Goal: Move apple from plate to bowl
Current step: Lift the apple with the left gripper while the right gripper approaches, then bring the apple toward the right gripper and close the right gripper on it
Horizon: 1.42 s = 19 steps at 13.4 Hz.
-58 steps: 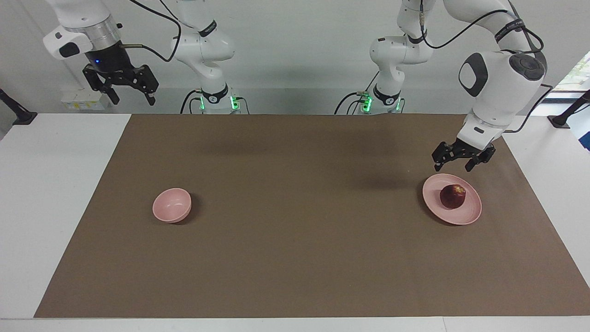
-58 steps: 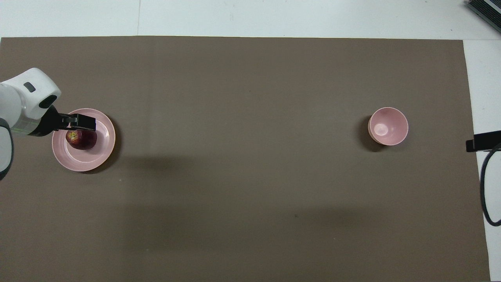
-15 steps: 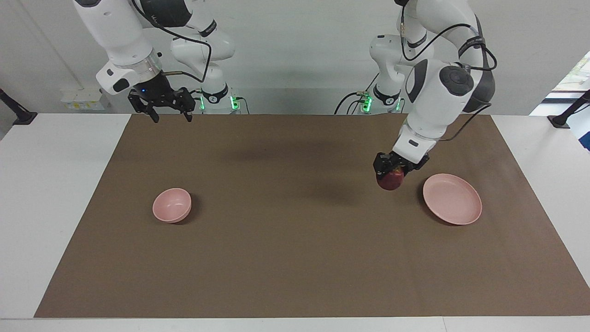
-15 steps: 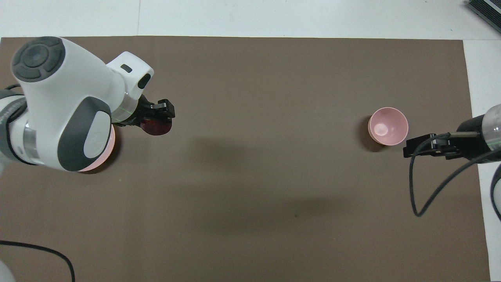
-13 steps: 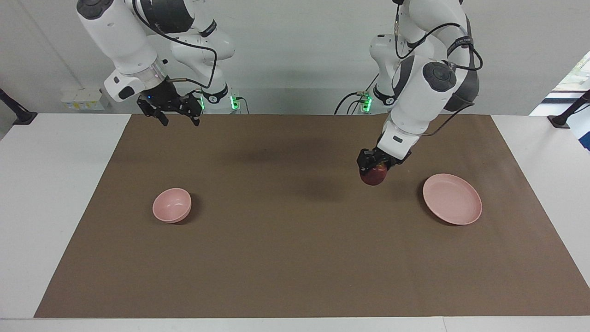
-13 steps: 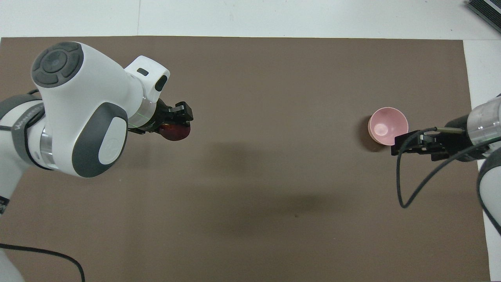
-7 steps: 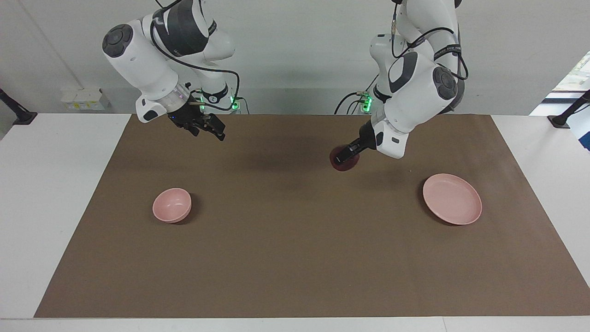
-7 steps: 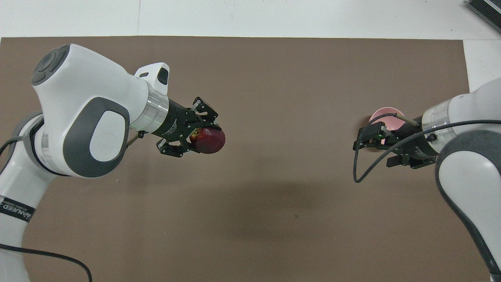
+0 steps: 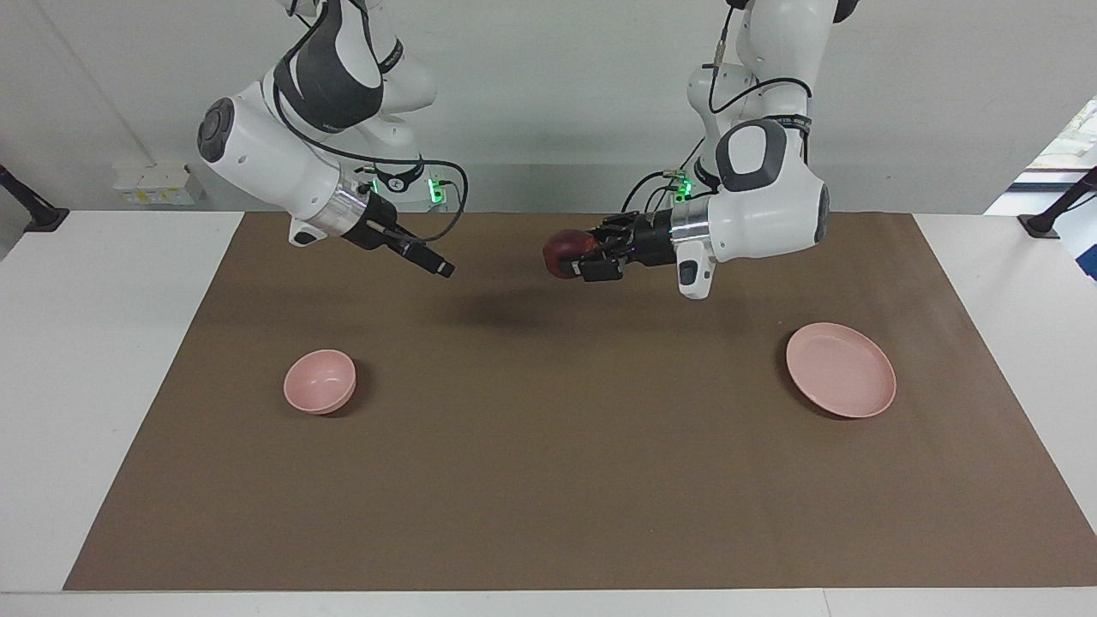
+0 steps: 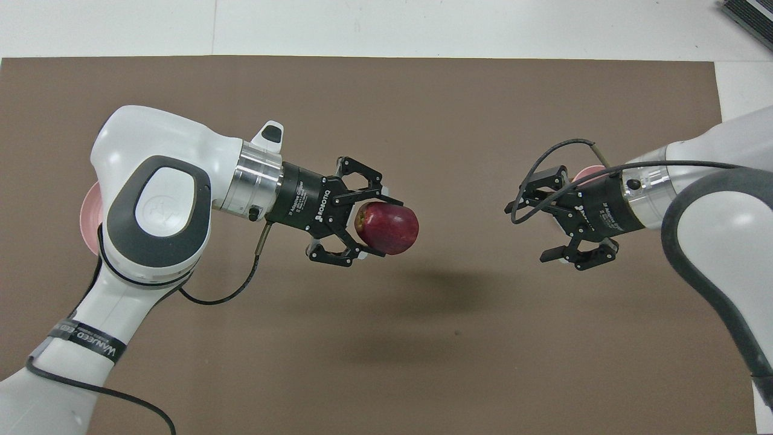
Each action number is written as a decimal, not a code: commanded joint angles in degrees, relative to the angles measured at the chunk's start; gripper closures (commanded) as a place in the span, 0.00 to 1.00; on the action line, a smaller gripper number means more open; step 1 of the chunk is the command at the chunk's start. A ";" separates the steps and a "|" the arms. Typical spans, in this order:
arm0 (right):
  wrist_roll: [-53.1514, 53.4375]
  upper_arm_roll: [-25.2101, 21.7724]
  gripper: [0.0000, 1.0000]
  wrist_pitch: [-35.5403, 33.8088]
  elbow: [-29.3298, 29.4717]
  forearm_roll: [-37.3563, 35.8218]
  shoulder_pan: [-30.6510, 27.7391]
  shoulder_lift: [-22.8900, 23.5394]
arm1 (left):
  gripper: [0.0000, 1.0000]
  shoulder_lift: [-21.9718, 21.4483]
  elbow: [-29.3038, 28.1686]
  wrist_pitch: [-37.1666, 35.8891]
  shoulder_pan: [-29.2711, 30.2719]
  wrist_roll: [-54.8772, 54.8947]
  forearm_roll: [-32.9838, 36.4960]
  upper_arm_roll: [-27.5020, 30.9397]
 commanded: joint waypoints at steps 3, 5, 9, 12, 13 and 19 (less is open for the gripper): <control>13.85 0.07 0.00 0.60 -0.64 8.27 -1.00 -0.18 | 1.00 -1.60 -2.85 3.73 -0.80 -3.96 -14.51 -1.47; 19.58 0.07 0.00 0.68 -0.64 9.69 -0.65 -0.18 | 1.00 -1.69 -3.73 6.62 -0.80 -3.96 -20.04 -3.13; 17.34 0.07 0.00 0.51 -0.64 9.60 -0.73 -0.27 | 1.00 -2.21 -5.32 13.74 -0.89 -4.04 -27.10 -7.26; -4.07 -0.02 0.00 -2.29 -0.73 11.00 -4.05 -0.44 | 1.00 -2.39 -5.49 15.52 -0.89 -3.96 -26.76 -8.06; -9.87 -0.02 0.00 -3.43 -0.73 11.62 -5.47 -0.62 | 1.00 -2.48 -5.84 15.95 -0.80 -3.95 -26.23 -7.89; -34.43 -0.02 0.00 -7.32 -5.11 22.58 -10.76 -3.51 | 1.00 -2.39 -6.02 16.92 0.08 -3.60 -21.92 -7.97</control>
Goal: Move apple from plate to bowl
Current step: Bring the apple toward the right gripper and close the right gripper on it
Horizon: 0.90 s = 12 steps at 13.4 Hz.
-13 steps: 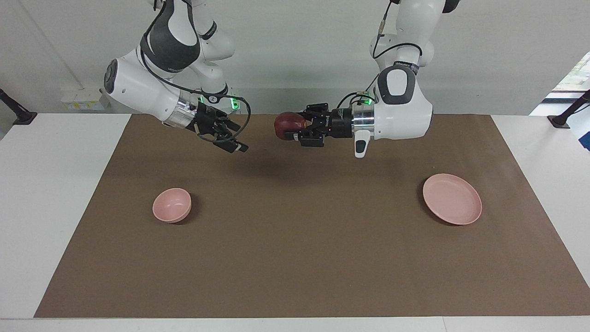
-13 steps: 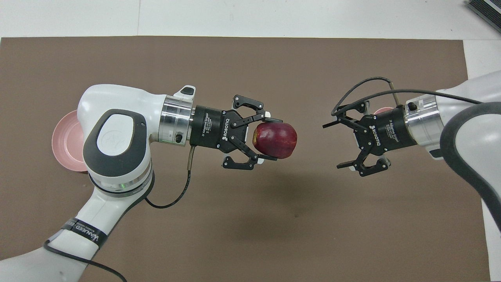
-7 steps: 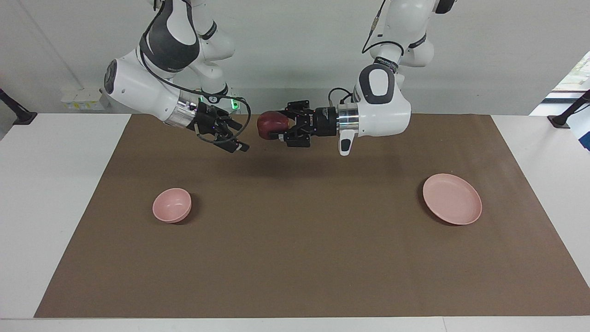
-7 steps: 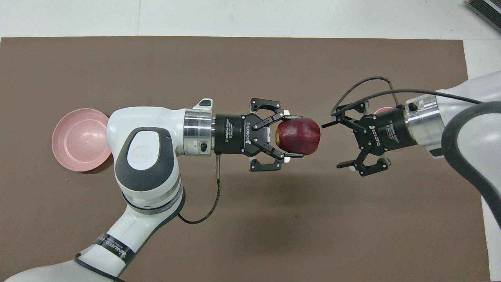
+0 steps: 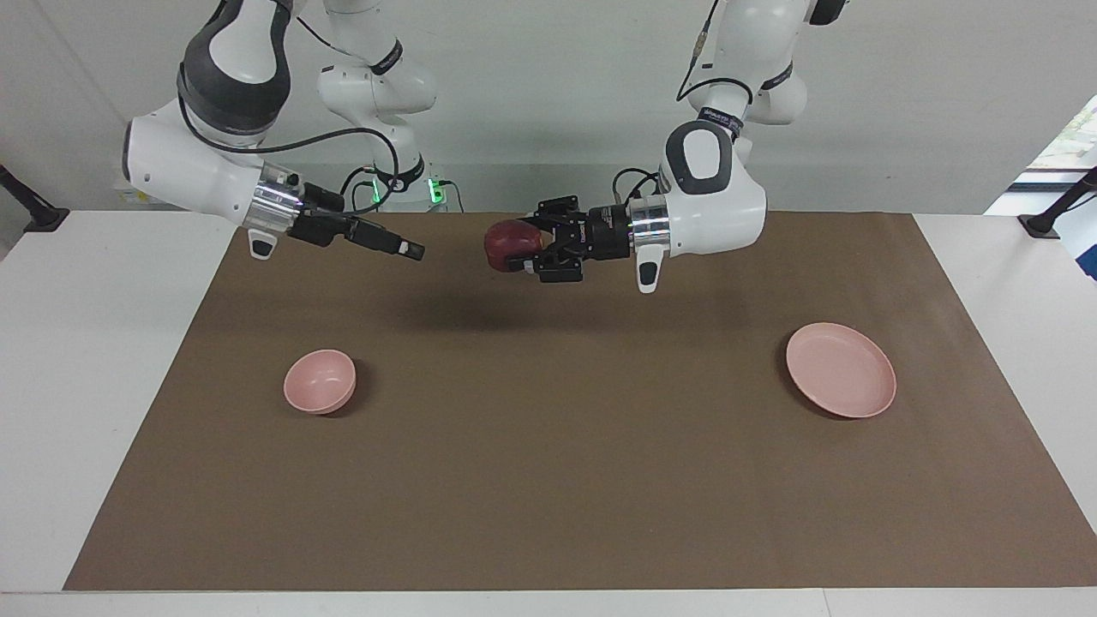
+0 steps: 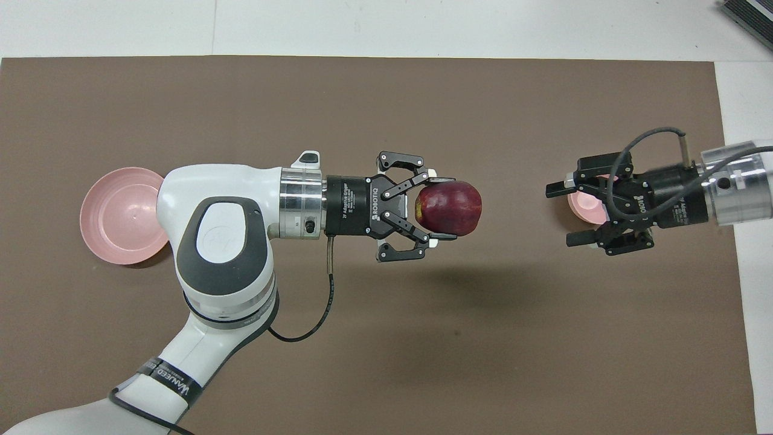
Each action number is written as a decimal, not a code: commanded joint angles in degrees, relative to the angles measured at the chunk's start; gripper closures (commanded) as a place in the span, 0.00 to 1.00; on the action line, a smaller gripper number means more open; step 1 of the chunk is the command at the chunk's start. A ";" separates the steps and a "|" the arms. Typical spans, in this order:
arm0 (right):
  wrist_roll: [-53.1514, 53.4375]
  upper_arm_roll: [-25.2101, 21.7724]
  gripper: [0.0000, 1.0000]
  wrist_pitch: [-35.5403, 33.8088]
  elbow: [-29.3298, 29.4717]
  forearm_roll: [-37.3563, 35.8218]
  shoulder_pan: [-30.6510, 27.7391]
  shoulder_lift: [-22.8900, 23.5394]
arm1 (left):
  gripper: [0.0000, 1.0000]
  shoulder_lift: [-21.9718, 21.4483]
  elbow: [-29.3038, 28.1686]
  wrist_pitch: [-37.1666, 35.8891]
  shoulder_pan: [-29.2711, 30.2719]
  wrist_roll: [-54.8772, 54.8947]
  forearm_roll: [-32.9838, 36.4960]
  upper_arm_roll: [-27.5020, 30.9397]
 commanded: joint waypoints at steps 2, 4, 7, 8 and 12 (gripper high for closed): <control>-8.24 0.63 0.00 1.44 -6.00 9.98 0.53 -4.10 | 1.00 -2.09 -1.96 0.99 -0.09 -0.88 0.27 -0.29; -12.53 0.64 0.00 2.50 -6.61 12.63 2.02 -4.28 | 1.00 -2.09 -1.87 1.43 -0.53 -1.67 0.01 -0.29; -25.24 0.64 0.00 3.64 -10.64 19.02 2.56 -4.37 | 1.00 -2.09 -1.79 3.54 -1.41 -1.59 -5.23 -1.08; -26.78 0.64 0.00 5.21 -11.27 20.19 2.99 -4.54 | 1.00 -2.09 -1.78 3.63 -1.41 -1.59 -6.92 -1.52; -28.11 0.64 0.00 6.28 -10.92 23.89 4.14 -4.28 | 1.00 -2.01 -1.61 7.41 -1.41 -2.02 -9.03 -4.94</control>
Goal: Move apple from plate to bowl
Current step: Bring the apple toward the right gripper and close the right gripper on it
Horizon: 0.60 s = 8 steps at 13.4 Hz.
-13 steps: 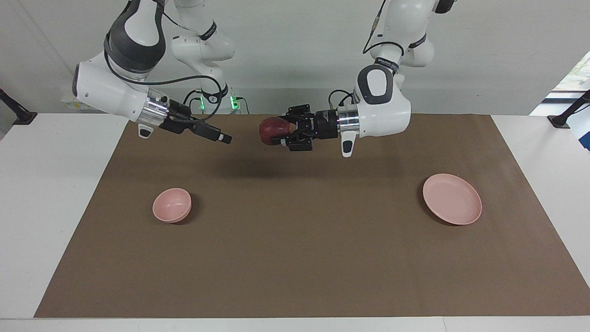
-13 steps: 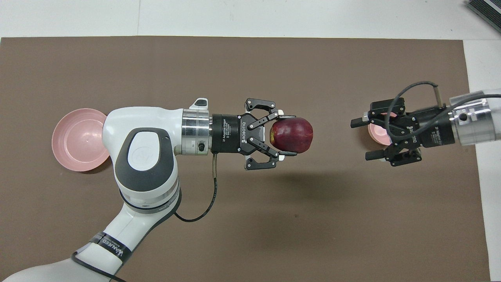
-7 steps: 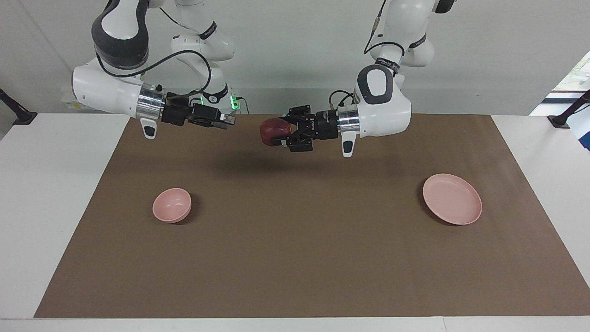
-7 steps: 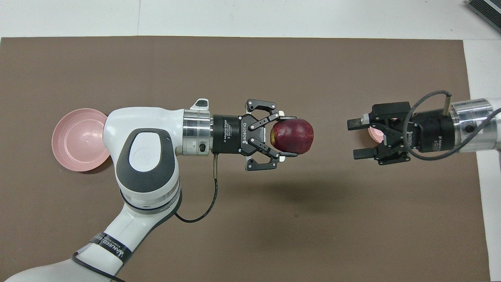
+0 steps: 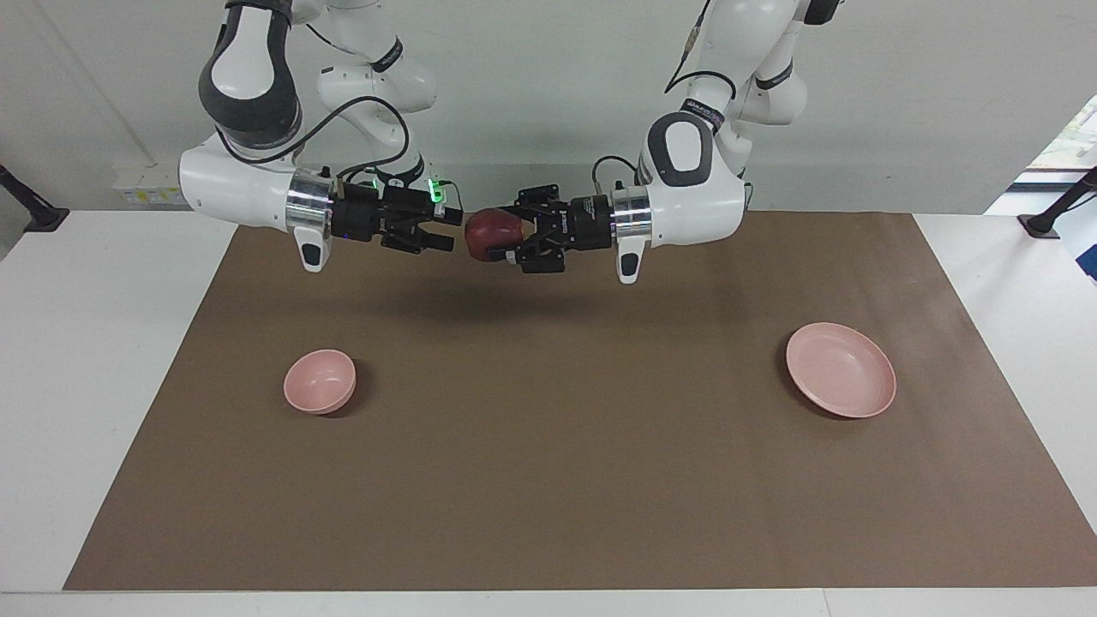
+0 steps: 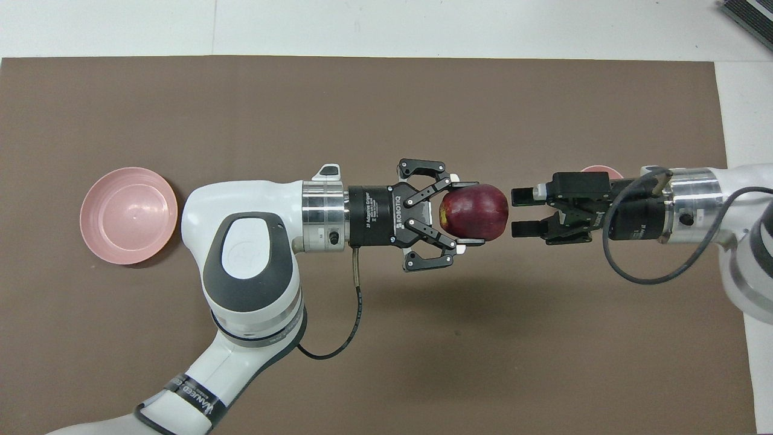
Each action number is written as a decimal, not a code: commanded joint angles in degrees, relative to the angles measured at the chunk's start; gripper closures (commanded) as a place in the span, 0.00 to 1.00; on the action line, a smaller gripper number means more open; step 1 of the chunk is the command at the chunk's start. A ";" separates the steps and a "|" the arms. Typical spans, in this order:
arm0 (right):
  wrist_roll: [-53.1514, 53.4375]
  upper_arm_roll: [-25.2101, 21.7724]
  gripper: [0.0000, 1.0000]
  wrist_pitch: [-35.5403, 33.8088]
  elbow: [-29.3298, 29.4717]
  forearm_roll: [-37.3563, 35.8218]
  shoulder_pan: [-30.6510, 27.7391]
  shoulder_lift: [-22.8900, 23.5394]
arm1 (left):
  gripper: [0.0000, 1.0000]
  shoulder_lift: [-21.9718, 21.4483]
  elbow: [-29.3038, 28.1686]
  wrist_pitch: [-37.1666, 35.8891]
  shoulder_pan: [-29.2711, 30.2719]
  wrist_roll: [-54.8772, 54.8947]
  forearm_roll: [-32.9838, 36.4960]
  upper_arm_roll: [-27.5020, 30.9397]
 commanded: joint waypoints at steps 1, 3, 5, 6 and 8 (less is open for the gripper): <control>-1.67 0.02 0.00 1.60 -1.42 2.58 0.41 -1.35 | 1.00 -1.80 -1.58 3.77 -0.48 -1.00 -2.67 -2.11; -1.76 0.02 0.00 2.39 -1.86 2.50 1.03 -1.61 | 1.00 -1.62 -1.32 5.63 -0.57 -1.00 -4.42 -3.78; -2.54 -0.07 0.00 2.22 -2.38 2.23 1.03 -1.87 | 1.00 -1.45 -1.06 5.63 -0.57 -1.00 -5.75 -3.96; -3.24 -0.07 0.00 2.22 -2.73 1.80 1.03 -2.05 | 1.00 -1.36 -0.79 5.89 -0.57 -0.91 -6.19 -4.31; -3.69 -0.07 0.00 1.78 -3.26 1.62 1.03 -2.49 | 1.00 -1.18 -0.18 8.51 -0.57 -1.00 -6.19 -5.72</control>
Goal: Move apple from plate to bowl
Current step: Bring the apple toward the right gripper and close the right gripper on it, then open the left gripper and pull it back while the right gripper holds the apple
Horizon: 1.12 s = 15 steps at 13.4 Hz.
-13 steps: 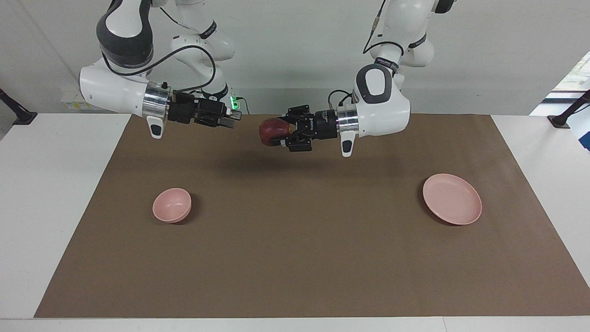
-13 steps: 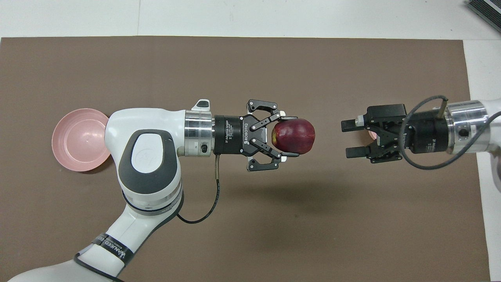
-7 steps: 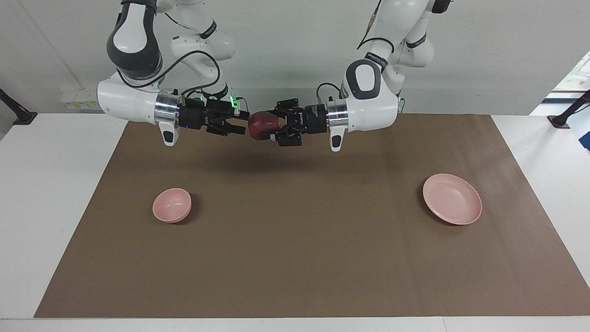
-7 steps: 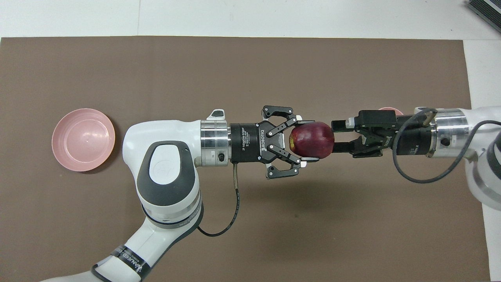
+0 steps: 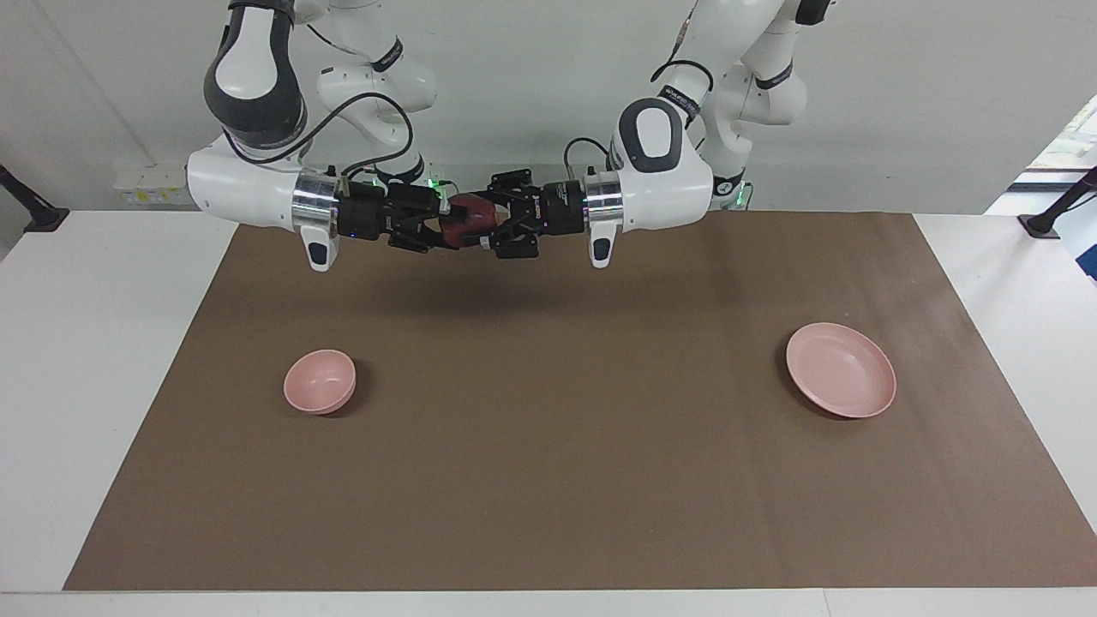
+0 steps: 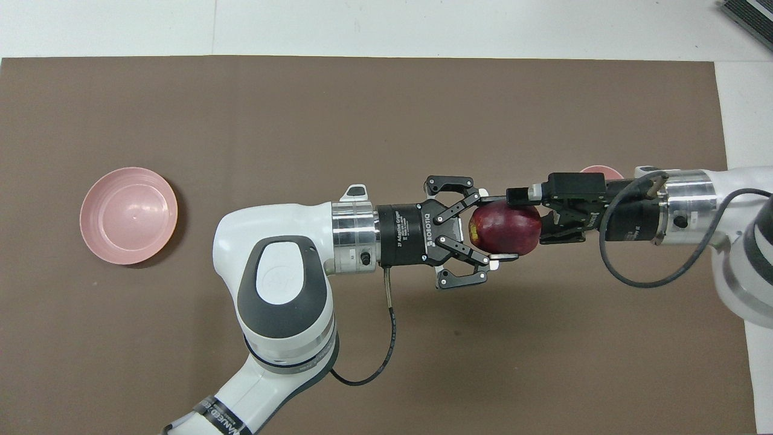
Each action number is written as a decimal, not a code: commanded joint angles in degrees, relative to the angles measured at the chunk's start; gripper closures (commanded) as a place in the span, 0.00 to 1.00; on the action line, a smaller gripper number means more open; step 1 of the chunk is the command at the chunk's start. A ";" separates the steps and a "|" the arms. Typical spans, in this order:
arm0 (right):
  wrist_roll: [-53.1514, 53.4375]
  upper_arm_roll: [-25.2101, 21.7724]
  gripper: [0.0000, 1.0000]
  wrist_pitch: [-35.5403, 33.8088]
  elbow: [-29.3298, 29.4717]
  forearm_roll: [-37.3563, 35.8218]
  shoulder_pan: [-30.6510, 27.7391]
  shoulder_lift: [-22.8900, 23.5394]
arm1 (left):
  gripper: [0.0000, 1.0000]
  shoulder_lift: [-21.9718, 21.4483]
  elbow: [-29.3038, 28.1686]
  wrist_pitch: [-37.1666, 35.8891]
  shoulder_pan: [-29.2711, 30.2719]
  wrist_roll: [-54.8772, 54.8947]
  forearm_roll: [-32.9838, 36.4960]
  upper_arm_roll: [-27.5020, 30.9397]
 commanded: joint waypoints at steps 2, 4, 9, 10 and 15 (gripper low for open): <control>-2.23 -0.02 0.00 0.43 -2.64 0.60 0.09 -2.25 | 1.00 -0.92 0.32 4.15 -0.51 -0.80 -1.42 -1.53; -2.05 -0.02 0.00 0.34 -2.72 0.34 0.18 -2.42 | 1.00 -0.92 0.41 4.15 -0.51 -0.71 -1.42 -1.53; -2.14 -0.11 0.00 -5.20 -2.72 -3.00 -1.76 -2.42 | 1.00 -0.83 0.33 4.94 -0.51 -0.71 -1.34 -1.53; -2.05 -0.19 0.00 -5.20 -2.72 -3.09 -1.85 -2.42 | 1.00 -0.83 0.33 4.94 -0.51 -0.71 -1.42 -1.53; -1.00 -0.11 0.79 -4.85 -2.55 -3.35 -1.41 -2.34 | 1.00 -0.83 0.24 4.94 -0.51 -0.71 -1.34 -1.45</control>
